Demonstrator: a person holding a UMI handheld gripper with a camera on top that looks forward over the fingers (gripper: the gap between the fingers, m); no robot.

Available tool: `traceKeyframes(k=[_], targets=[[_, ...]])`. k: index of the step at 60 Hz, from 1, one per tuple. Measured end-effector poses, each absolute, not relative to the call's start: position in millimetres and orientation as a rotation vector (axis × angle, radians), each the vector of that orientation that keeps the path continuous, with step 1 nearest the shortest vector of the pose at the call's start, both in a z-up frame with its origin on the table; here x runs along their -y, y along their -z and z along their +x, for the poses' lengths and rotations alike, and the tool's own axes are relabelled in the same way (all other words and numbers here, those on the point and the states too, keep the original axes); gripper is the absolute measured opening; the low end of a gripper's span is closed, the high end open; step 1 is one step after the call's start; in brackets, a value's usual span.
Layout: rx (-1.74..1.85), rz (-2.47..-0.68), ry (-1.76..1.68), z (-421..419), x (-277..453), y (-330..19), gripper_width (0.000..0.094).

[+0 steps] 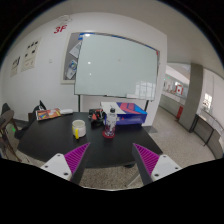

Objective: Pour water

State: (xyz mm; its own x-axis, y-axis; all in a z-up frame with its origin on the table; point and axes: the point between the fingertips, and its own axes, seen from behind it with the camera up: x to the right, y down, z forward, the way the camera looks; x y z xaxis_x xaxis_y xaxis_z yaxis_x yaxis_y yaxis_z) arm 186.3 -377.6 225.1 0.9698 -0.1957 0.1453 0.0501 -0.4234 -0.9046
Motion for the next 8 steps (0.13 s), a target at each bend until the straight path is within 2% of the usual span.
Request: traceKeyframes(k=[8], targets=[[-0.092, -1.994, 0.256, 184.3, 381.1, -224.8, 0.084]])
